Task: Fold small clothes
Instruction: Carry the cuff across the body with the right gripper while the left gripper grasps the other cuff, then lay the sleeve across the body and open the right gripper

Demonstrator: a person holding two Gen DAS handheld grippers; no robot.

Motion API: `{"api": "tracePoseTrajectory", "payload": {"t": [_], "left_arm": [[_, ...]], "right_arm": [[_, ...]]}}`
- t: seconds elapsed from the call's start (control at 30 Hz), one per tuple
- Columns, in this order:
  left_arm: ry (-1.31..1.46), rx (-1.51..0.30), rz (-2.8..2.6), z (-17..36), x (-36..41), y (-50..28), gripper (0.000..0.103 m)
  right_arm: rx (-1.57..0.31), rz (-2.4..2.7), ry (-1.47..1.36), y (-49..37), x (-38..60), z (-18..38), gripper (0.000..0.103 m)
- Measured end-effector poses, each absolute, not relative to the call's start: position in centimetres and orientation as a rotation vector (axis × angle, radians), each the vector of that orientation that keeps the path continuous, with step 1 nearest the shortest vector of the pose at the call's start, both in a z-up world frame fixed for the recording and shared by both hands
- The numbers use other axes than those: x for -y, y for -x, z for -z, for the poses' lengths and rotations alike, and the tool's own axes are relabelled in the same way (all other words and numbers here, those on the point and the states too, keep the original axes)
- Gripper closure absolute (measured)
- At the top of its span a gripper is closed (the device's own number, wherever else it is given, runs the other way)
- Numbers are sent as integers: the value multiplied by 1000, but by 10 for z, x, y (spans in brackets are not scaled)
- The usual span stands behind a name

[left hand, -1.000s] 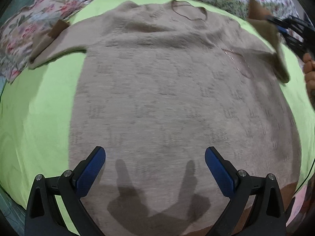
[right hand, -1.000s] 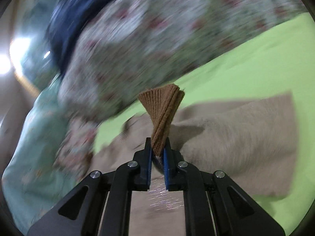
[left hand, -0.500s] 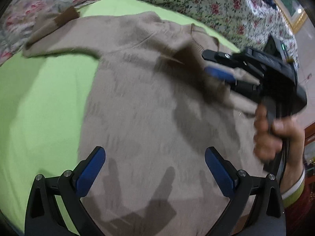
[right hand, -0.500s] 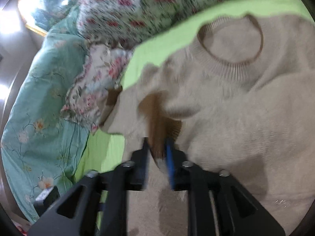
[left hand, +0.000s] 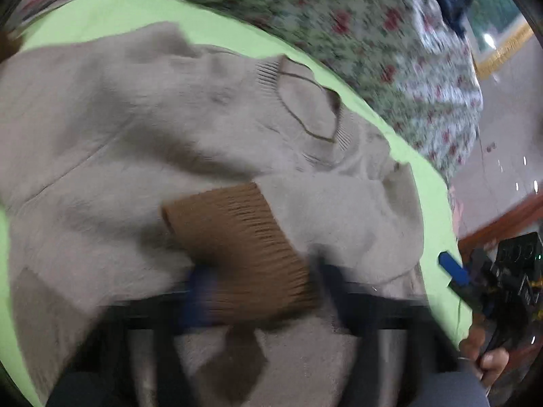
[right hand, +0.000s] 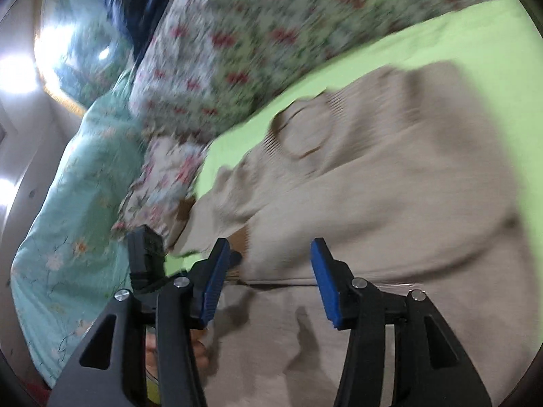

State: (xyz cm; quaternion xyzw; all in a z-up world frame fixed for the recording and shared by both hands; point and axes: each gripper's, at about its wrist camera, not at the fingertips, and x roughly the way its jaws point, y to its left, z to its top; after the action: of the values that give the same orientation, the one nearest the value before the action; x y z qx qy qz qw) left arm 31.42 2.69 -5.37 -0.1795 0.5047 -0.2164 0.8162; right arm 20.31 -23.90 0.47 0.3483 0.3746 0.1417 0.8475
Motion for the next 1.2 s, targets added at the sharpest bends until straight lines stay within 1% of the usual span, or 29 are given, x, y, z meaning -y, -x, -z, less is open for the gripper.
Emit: {"api": "tracePoseTrajectory", "payload": {"t": [0.03,0.1,0.2,0.33,0.47,0.63,0.67,0.7,0.73,0.9,0.97,1.1,1.17,1.2], "left_arm": [[352,-1068,463,49,-23,-312,90],[258,-975,411,29,-24,-300,90],[275,-910,329,20,-50,-291,90],[386,-942,309,32,-78,-295,89],[319,-950,300,33,-68,-292,89],[335,-948,304,36,-71,-290,89],[331,-946,305,35,-71,-288,89],[325,-943,305,33,-72,-287,89],[324,-941,311,32,-71,-287,89],[289,-899,376,23,-52,-290,89],[256,-900,375,27,-42,-293,89],[228,-938,355,45,-46,-299,88],[228,-968,347,54,-56,-298,84],[218,-975,337,56,-62,-296,80]], "right_arm": [[-768,-252,-730,-195,254,-7,50],[-752,-170,-697,-186,279,-9,50],[-785,-44,-651,-186,312,-7,50],[-839,-9,-630,-209,330,3,50],[-894,-5,-593,-249,329,22,49],[-973,6,-572,-295,330,53,49],[-986,-19,-575,-299,330,58,51],[-990,-54,-583,-302,331,61,83],[-994,-63,-595,-302,335,61,94],[-862,-12,-544,-271,356,11,95],[-869,10,-513,-269,356,4,95],[-997,75,-450,-286,348,36,94],[-1033,105,-460,-289,345,50,93],[-1038,130,-454,-288,345,54,92]]}}
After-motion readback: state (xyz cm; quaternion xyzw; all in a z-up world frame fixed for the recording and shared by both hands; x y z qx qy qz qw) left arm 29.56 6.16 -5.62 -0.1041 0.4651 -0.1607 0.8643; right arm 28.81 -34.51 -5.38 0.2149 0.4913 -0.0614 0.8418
